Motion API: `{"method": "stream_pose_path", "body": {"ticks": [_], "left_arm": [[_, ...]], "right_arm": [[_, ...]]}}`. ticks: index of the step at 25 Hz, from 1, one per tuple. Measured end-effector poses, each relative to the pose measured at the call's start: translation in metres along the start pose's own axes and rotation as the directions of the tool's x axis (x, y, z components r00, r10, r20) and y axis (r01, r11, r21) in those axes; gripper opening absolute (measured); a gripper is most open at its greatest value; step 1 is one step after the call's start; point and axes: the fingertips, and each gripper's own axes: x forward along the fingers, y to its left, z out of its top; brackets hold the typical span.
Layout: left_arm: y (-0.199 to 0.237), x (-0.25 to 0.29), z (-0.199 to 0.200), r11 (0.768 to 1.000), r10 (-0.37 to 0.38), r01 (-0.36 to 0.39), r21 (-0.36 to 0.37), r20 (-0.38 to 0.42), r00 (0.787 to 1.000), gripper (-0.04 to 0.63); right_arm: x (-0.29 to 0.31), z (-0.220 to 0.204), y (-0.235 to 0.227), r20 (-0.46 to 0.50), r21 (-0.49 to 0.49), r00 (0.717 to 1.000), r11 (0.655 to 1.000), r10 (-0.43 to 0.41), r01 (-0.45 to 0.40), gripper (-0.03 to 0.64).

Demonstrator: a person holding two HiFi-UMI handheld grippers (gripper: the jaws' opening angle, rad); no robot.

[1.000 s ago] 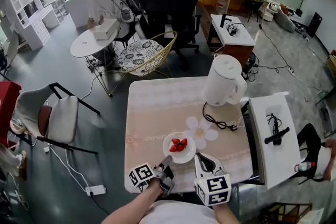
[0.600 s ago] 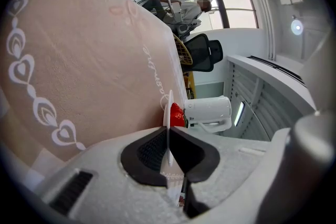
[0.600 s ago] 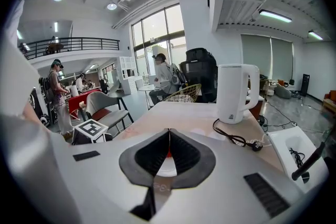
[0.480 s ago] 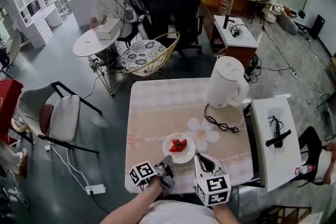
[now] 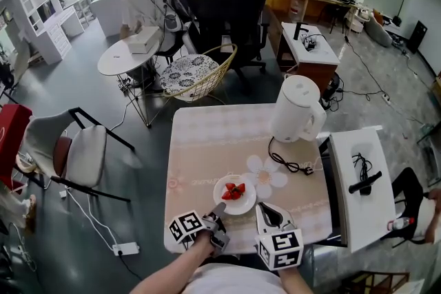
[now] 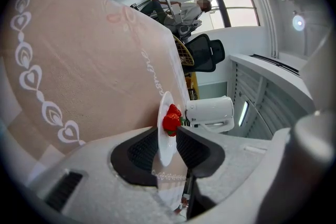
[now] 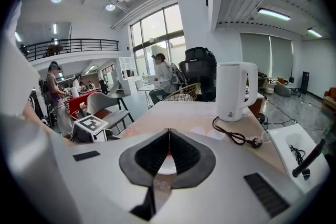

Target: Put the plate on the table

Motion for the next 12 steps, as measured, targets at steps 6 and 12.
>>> {"method": "stream_pose_path", "body": {"ticks": [6, 12], "left_arm": [[-0.0046, -0.0026, -0.0035, 0.992, 0.049, -0.046, 0.114, -0.021, 0.999, 0.15], [-0.0012, -0.006, -0.0016, 0.957, 0.143, -0.132, 0.258, -0.022, 0.989, 0.187]], "right_arm": [[-0.0033, -0.002, 0.0018, 0.002, 0.006, 1.0, 1.0, 0.002, -0.002, 0.005], [-0.0055, -0.0063, 0.0043, -0.001, 0.007, 1.0, 1.0, 0.004, -0.004, 0.005]]}}
